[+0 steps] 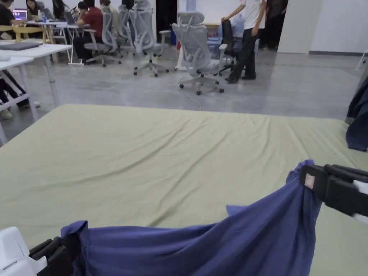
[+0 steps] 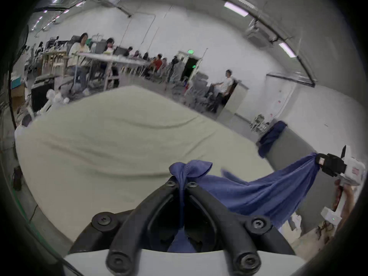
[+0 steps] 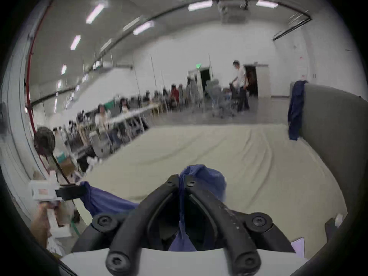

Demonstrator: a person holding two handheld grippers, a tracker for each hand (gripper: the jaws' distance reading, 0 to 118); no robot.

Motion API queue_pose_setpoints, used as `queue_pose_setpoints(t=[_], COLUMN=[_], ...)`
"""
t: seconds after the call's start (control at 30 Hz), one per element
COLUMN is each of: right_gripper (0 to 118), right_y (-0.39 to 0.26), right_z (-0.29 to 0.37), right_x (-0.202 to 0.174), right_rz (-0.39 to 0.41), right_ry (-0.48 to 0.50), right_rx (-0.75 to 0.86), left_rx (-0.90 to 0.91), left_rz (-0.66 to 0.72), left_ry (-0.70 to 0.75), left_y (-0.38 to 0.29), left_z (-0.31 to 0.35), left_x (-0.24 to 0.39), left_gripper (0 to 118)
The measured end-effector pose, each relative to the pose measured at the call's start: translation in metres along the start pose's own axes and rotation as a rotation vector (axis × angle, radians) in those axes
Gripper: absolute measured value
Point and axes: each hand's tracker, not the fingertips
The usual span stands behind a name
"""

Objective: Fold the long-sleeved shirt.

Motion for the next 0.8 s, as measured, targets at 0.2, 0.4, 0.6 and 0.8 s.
queue_pose_setpoints(t=[0.2,0.4,0.6,0.8], right_gripper=[5,5,5,5], right_y=[0.060,0.146,0.254,0.353], right_z=[0.085,0.094,0.042,-0.015], right_x=[-0.011,0.000,0.031,0.062], right_rz=[0.044,0.078,0.092,0.088], right_ry=[-0.069,-0.156,-0.240,-0.354], right_rx=[0.212,0.306,0.278,0.258], left_rx=[0.151,0.232,0.245,0.280], left_rz=[-0.051,-0.078,-0.045,-0.093], left_ry=[-0.142,-0.253,-0.333,-0.309], left_y=[0.069,0.166,0.273,0.371], left_z=[0.039,0.027,-0.023,-0.074], left_x=[0.050,0.097,0.142,0.181], left_gripper=[3,3,3,3])
